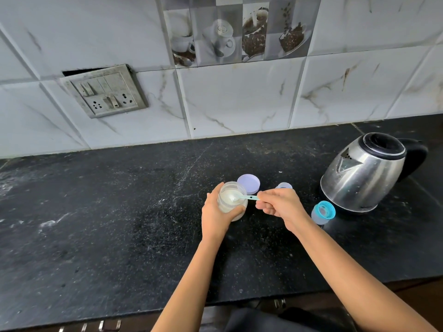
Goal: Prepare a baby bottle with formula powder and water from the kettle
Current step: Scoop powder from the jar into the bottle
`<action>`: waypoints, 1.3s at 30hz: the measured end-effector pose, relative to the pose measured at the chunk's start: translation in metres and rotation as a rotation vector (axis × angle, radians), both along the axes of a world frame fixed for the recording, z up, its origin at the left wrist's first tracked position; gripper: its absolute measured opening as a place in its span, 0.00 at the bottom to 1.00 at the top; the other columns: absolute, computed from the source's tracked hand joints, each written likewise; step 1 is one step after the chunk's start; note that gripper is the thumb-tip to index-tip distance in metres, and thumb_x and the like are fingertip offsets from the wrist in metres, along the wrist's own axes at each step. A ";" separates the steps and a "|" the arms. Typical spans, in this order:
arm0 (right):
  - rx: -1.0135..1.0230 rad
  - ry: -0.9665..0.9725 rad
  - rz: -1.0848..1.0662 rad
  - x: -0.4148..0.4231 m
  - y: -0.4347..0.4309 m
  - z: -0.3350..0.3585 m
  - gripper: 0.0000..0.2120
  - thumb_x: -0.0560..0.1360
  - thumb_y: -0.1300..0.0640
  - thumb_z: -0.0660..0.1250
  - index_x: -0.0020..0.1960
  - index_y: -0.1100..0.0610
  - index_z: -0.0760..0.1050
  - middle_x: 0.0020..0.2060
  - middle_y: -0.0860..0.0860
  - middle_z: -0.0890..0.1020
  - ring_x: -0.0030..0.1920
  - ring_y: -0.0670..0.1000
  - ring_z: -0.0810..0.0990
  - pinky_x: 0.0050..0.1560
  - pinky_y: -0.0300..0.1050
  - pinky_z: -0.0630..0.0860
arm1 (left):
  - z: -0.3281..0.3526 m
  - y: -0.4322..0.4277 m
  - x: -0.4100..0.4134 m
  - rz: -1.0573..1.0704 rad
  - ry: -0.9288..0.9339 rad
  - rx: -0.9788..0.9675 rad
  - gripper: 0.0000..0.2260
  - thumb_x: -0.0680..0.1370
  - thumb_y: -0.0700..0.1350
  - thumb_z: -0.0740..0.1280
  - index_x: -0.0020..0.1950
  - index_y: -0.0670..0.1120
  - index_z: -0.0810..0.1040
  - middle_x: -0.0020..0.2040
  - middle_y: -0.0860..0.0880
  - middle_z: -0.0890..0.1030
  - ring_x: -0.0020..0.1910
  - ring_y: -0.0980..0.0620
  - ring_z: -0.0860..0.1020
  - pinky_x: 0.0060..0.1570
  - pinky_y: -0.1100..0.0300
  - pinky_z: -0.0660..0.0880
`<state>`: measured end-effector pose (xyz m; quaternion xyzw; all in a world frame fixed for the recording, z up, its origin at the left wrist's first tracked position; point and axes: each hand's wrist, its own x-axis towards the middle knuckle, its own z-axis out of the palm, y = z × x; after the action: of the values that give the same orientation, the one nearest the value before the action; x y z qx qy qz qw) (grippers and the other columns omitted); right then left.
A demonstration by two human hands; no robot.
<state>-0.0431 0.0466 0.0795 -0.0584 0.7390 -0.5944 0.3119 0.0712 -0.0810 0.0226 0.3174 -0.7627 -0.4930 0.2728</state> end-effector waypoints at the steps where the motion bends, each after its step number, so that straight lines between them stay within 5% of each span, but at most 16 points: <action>1: -0.006 0.002 -0.010 -0.002 0.001 0.002 0.03 0.73 0.61 0.71 0.43 0.60 0.81 0.31 0.54 0.85 0.32 0.45 0.84 0.29 0.32 0.75 | -0.001 -0.002 -0.001 0.008 -0.008 0.000 0.33 0.61 0.54 0.77 0.64 0.64 0.69 0.60 0.56 0.76 0.56 0.59 0.75 0.55 0.60 0.72; 4: -0.014 0.007 -0.034 -0.010 0.006 0.009 0.03 0.73 0.59 0.72 0.44 0.59 0.81 0.31 0.54 0.85 0.31 0.45 0.83 0.29 0.33 0.75 | -0.004 -0.011 -0.005 0.038 -0.026 -0.001 0.33 0.63 0.52 0.78 0.66 0.56 0.71 0.60 0.55 0.77 0.58 0.55 0.76 0.59 0.53 0.73; 9: -0.075 0.040 -0.065 -0.027 0.025 0.014 0.05 0.73 0.59 0.72 0.45 0.61 0.82 0.33 0.57 0.85 0.33 0.49 0.81 0.38 0.40 0.78 | -0.003 -0.013 -0.007 0.037 -0.071 0.002 0.35 0.60 0.56 0.76 0.66 0.58 0.69 0.61 0.54 0.76 0.61 0.51 0.75 0.57 0.56 0.73; 12: -0.125 0.051 -0.126 -0.039 0.041 0.017 0.05 0.73 0.61 0.72 0.44 0.63 0.82 0.33 0.57 0.85 0.32 0.48 0.81 0.34 0.37 0.79 | 0.001 -0.007 -0.010 0.058 -0.114 -0.079 0.43 0.61 0.59 0.76 0.72 0.56 0.63 0.71 0.57 0.69 0.75 0.47 0.57 0.64 0.53 0.65; 15: -0.135 0.069 -0.171 -0.053 0.060 0.018 0.04 0.73 0.61 0.72 0.43 0.62 0.82 0.31 0.57 0.84 0.33 0.49 0.81 0.33 0.37 0.78 | 0.005 0.007 -0.020 0.030 -0.066 -0.162 0.43 0.62 0.60 0.77 0.72 0.62 0.58 0.72 0.62 0.65 0.77 0.54 0.49 0.64 0.58 0.60; 20: -0.100 0.143 -0.218 -0.068 0.086 0.015 0.04 0.73 0.62 0.71 0.42 0.63 0.82 0.29 0.56 0.83 0.32 0.49 0.82 0.31 0.35 0.76 | 0.004 0.041 -0.047 -0.200 -0.042 -0.293 0.39 0.66 0.61 0.75 0.71 0.58 0.59 0.67 0.61 0.67 0.70 0.65 0.57 0.61 0.71 0.58; 24: -0.059 0.187 -0.226 -0.072 0.092 0.010 0.03 0.73 0.62 0.71 0.43 0.63 0.81 0.29 0.57 0.84 0.34 0.51 0.85 0.32 0.36 0.77 | -0.012 0.060 -0.067 -0.312 -0.137 -0.303 0.42 0.67 0.59 0.75 0.76 0.53 0.57 0.74 0.55 0.65 0.74 0.51 0.60 0.67 0.59 0.64; 30: 0.009 0.245 -0.170 -0.077 0.090 0.004 0.01 0.73 0.61 0.71 0.44 0.59 0.81 0.30 0.52 0.85 0.34 0.49 0.85 0.32 0.34 0.78 | -0.023 0.073 -0.088 -0.256 -0.220 -0.043 0.45 0.65 0.57 0.76 0.76 0.55 0.56 0.75 0.56 0.62 0.73 0.56 0.62 0.62 0.63 0.63; 36: 0.030 0.327 -0.101 -0.084 0.084 0.002 0.03 0.74 0.61 0.70 0.44 0.61 0.81 0.28 0.52 0.84 0.32 0.48 0.85 0.33 0.36 0.79 | -0.018 0.075 -0.102 -0.197 -0.168 0.000 0.26 0.68 0.52 0.75 0.64 0.59 0.72 0.61 0.58 0.77 0.58 0.59 0.75 0.50 0.69 0.68; 39: 0.176 0.616 0.033 -0.084 0.082 0.007 0.05 0.74 0.60 0.67 0.42 0.59 0.80 0.28 0.50 0.83 0.29 0.47 0.82 0.33 0.38 0.79 | -0.016 0.077 -0.102 -0.202 -0.153 -0.019 0.23 0.67 0.52 0.75 0.59 0.61 0.73 0.56 0.60 0.78 0.53 0.64 0.75 0.46 0.74 0.67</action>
<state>-0.1271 0.1289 0.0862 -0.2203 0.8461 -0.4776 0.0867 -0.0306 -0.0036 0.0069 0.2732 -0.8140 -0.4850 0.1659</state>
